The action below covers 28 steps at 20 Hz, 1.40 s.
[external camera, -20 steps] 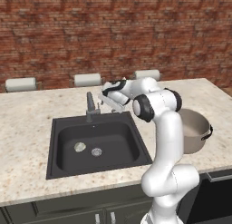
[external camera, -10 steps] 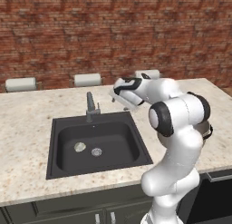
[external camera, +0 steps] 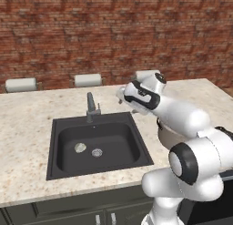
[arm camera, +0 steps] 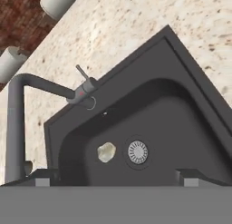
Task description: Dump the garlic from the pot into the sink. Then turn on the water and wash the garlic. Then turn off the water and put the garlic back in the pot.
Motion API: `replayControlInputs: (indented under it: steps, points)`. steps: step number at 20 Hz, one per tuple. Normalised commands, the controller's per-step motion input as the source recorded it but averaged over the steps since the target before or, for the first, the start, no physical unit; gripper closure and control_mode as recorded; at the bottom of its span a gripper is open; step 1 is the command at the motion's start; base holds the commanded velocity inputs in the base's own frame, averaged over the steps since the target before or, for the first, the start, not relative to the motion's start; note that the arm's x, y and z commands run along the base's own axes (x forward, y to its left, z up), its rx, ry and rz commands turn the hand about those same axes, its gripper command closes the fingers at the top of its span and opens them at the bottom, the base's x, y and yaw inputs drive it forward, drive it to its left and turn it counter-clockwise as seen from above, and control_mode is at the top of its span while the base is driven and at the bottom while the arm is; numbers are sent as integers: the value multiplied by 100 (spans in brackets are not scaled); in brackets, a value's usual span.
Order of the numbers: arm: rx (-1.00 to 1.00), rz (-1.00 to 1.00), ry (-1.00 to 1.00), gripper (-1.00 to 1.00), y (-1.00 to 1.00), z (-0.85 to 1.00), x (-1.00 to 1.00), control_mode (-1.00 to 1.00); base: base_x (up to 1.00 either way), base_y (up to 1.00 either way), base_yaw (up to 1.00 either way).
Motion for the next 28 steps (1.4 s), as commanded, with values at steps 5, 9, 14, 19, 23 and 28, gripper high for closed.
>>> replayControlInputs:
  steps: [5, 9, 14, 19, 23, 28]
  points:
    - [0, 13, 1, -100, 2, 81, -82, -100, 0, 0, 0]
    - [-6, 17, 0, -100, 28, 43, -100, -100, 0, 0, 0]
    - [-14, 19, 3, -100, 63, 12, -100, -100, 0, 0, 0]
    - [-27, 14, 0, -100, 100, -1, -70, -100, 0, 0, 0]
    - [-30, 1, 0, -100, 97, -8, -8, -100, 0, 0, 0]
    - [-29, 0, 0, -100, 70, -18, 26, -100, 0, 0, 0]
